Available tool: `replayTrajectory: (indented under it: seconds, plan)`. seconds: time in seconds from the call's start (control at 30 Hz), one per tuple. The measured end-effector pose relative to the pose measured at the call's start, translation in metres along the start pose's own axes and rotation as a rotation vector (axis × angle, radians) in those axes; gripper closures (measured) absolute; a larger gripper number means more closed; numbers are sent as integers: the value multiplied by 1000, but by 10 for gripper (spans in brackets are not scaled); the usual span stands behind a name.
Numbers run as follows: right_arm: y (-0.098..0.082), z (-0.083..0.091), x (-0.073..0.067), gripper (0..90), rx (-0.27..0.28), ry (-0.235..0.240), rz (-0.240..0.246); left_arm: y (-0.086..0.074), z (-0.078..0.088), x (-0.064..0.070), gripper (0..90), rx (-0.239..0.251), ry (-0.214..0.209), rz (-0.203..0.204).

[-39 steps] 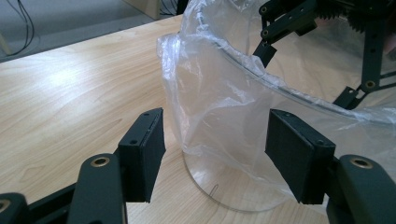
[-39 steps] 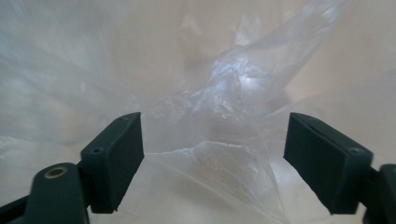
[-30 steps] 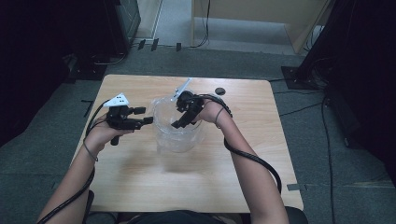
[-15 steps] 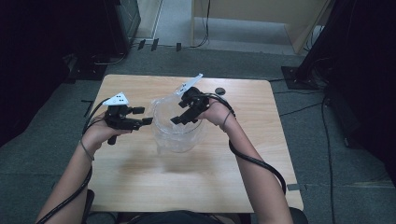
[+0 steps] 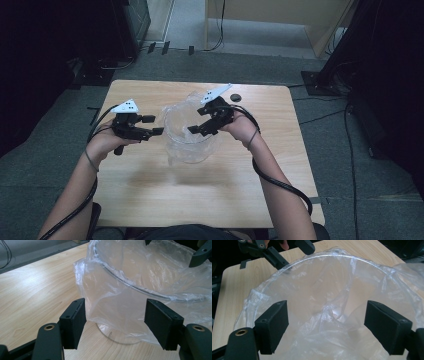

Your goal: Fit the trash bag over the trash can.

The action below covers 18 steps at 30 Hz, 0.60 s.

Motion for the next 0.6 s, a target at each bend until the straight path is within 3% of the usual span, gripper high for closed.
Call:
replayTrajectory:
  seconds: [0.6]
  plan:
    - [-16, 32, -1, 194, 17, -34, -13, 0, 2, 6, 322, -21, -12, -12]
Point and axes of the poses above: each handheld gripper's, and its own axes: z roughly backward along the jaws, y roughly out of its top, x roughly to its right, the point moved 5 cm from there along -z, roughly forward along the jaws, and after that the axes turned 11 degrees about x, right-handed, at the moved point
